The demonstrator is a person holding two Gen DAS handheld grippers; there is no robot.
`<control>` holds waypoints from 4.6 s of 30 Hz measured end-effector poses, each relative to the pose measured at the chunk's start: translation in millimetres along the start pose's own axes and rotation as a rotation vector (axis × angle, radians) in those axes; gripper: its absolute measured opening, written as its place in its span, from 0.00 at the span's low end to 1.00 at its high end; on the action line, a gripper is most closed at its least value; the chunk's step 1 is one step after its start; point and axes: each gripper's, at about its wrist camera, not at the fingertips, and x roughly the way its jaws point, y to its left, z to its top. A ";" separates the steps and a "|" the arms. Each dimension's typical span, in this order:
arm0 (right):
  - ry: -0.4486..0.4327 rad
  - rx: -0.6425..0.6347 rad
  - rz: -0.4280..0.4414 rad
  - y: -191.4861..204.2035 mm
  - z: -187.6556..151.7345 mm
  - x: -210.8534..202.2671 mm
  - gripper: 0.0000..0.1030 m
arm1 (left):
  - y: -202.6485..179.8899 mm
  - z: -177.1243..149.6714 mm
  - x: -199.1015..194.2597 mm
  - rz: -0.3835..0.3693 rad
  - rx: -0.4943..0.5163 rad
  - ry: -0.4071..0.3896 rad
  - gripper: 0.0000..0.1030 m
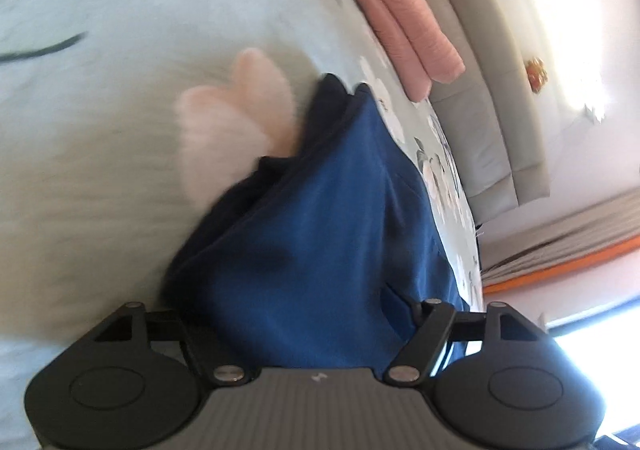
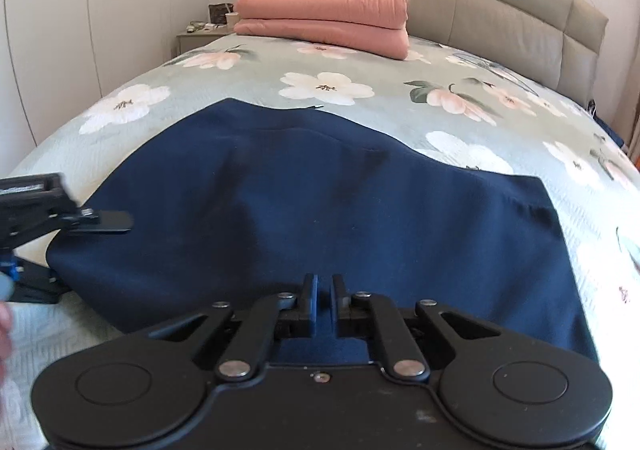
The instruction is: Fold large clothes
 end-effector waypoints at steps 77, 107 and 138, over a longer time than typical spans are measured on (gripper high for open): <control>0.212 0.751 0.341 -369.6 -38.2 16.3 0.46 | -293.1 -236.9 177.8 -0.170 1.018 0.467 0.18; 0.081 -0.242 -0.039 -271.8 76.1 172.7 0.05 | -218.0 -164.5 137.2 -0.152 0.857 0.332 0.03; 0.220 0.065 -0.083 -229.5 -69.9 3.6 0.00 | -207.7 -169.8 102.3 -0.041 1.024 0.351 0.03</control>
